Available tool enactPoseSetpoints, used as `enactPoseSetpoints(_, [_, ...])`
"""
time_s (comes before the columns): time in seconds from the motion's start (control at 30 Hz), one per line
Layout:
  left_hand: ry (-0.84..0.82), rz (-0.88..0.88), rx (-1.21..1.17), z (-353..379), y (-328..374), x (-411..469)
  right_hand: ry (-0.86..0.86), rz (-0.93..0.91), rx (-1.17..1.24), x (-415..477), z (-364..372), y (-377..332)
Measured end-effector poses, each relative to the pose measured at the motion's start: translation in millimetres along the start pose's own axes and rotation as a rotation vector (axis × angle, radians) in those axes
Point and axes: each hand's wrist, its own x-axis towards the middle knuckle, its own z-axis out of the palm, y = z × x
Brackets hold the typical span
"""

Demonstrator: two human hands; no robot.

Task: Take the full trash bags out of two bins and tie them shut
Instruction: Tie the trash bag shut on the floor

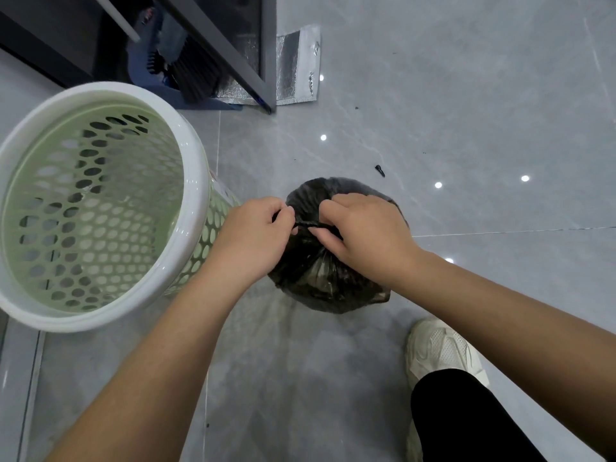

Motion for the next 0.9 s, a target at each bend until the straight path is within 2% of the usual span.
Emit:
enactPoseSetpoints(0.1, [-0.036,-0.027,-0.010,-1,0,1,-0.037,0.047,0.008,-2,-2,-4])
enactPoseSetpoints(0.3, [-0.224,-0.041,-0.038,-1,0,-3,-0.072,0.098,0.004,-4,-1,-2])
enactPoseSetpoints(0.5, [-0.130,-0.119,-0.081,0,2,0,0.042,0.035,0.024,-6,1,3])
enactPoseSetpoints(0.63, [-0.156,-0.244,-0.349,1,1,0,0.057,-0.009,0.003,0,-2,5])
enactPoseSetpoints(0.8, [-0.093,-0.132,-0.144,-1,-4,0,0.048,0.022,-0.087,3,-6,-4])
enactPoseSetpoints(0.9, [-0.110,-0.107,-0.116,-1,-6,-2,0.010,0.035,-0.105,2,-4,-8])
